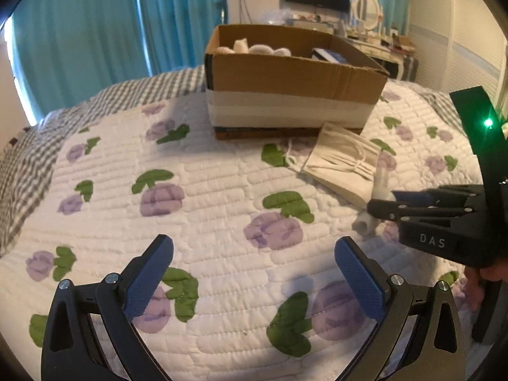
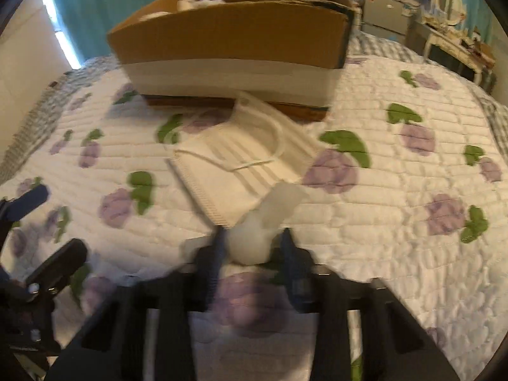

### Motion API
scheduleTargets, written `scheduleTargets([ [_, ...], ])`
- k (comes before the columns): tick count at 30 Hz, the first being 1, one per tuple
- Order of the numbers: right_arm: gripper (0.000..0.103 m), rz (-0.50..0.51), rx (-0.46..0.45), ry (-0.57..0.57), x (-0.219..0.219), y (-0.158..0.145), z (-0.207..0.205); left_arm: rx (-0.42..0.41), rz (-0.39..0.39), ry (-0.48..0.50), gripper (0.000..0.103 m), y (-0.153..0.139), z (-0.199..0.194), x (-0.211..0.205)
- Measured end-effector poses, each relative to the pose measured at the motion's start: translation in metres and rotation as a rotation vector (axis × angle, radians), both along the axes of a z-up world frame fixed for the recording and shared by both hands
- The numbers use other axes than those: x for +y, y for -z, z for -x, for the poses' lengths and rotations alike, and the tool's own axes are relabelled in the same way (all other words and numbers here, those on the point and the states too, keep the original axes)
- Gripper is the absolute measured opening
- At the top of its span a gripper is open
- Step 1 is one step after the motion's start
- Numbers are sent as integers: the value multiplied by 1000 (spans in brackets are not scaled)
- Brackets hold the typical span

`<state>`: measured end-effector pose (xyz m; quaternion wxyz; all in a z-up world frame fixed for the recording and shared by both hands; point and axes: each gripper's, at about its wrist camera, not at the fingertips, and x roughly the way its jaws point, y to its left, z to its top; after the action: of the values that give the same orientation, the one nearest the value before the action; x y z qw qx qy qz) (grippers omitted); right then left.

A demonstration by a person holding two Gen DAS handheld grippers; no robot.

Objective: Organize soft objects
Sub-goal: 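Grasp the white face mask with the left tool while the right grasps a white plush, then carry the mask and plush over the box and release them inside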

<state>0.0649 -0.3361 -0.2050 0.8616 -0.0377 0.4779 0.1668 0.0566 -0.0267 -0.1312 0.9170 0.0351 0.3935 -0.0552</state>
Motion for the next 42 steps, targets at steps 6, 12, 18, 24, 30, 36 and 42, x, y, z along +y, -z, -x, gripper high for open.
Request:
scheduleTargets([
  [6,27,-49,-51,1,-18,-32,17,-17,7,13,103,-16,4,-7],
  [12,27,27,-153,-1,-38,-82,18,-49,15,80,103,-37,-3,-37],
  [18,27,90,-166,3,-56,-93,-10,-18,19,114,102,-28,-40,-75],
  [24,27,75,-94,18,-65,-62,-35,39,-18,130,90,7,-78,-103],
  [30,27,43,-67,12,-69,-58,-35,97,-3,137,85,36,-96,-106],
  [36,27,39,-61,9,-66,-55,-29,107,45,187,24,32,-92,-104],
  [42,27,-4,-69,21,-68,-57,-21,99,54,204,8,18,-74,-100],
])
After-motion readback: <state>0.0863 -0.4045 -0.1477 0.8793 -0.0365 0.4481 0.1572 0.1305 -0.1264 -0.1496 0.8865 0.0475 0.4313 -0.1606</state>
